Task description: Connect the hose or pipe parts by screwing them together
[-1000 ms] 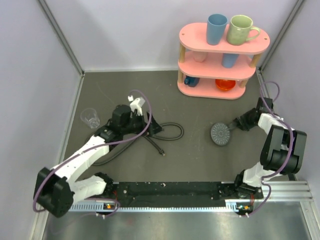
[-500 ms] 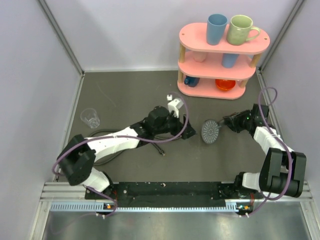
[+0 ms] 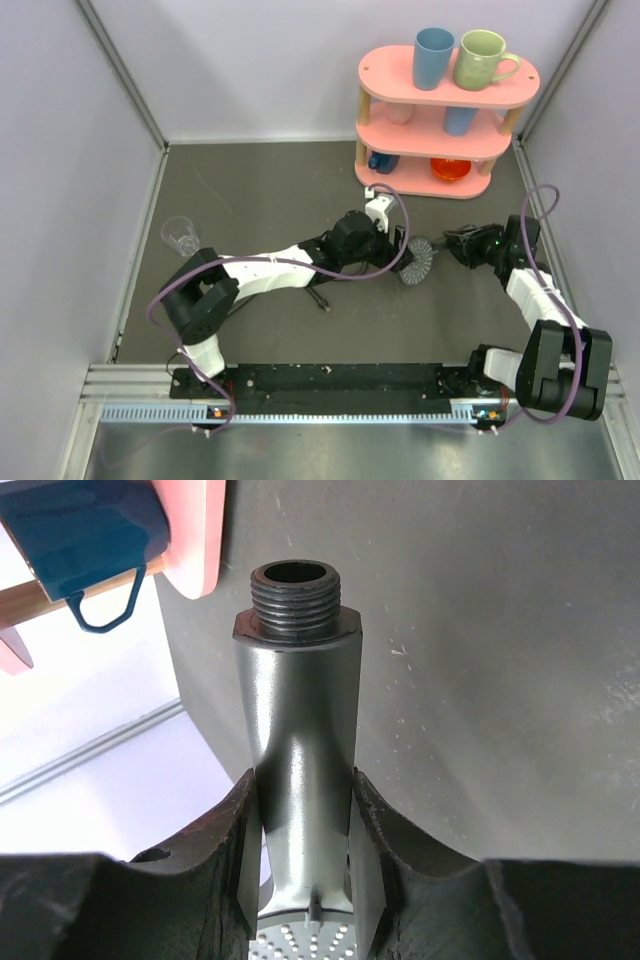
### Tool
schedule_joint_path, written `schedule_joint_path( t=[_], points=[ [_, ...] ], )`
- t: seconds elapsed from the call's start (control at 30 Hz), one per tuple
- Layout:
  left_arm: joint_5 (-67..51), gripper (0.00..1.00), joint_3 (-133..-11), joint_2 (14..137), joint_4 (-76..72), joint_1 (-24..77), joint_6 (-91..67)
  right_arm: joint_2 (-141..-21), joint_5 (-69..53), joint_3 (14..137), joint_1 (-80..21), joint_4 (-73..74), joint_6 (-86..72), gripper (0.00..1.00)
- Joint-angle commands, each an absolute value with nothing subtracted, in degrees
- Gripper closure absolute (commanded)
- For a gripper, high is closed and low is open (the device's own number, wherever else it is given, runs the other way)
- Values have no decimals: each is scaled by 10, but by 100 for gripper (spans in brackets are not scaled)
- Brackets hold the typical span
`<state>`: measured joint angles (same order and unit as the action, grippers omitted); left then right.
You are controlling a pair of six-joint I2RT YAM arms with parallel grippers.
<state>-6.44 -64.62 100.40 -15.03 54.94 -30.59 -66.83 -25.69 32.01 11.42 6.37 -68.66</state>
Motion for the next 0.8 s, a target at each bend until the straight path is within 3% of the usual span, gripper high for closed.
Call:
schedule_joint_path(
  t=[0.0, 0.07, 0.17, 0.2, 0.27, 0.33, 0.43, 0.53, 0.67, 0.77],
  points=[
    [-40, 32, -664, 1007, -180, 554, -281, -650, -293, 317, 112, 12, -731, 100],
    [-47, 35, -668, 1010, -185, 554, -284, -645, -300, 310, 112, -13, -742, 100],
    [-63, 58, -673, 1018, -193, 554, -291, -645, -313, 301, 112, -49, -739, 100],
    [-75, 78, -674, 1020, -192, 553, -294, -648, -321, 302, 112, -58, -730, 100],
    [-84, 98, -679, 1018, -176, 552, -306, -656, -354, 312, 112, -68, -675, 80],
    [-107, 100, -672, 1000, -165, 546, -310, -655, -373, 330, 112, -46, -623, 60],
    [-151, 100, -647, 961, -149, 506, -321, -636, -390, 356, 112, -6, -458, 47],
    [-205, 100, -642, 919, -83, 462, -314, -614, -381, 401, 112, 75, -345, 38],
    [-267, 100, -639, 863, 14, 409, -275, -606, -372, 480, 100, 146, -263, 34],
    [-279, 100, -661, 832, 137, 385, -219, -593, -317, 513, 25, 147, -193, 29]
  ],
)
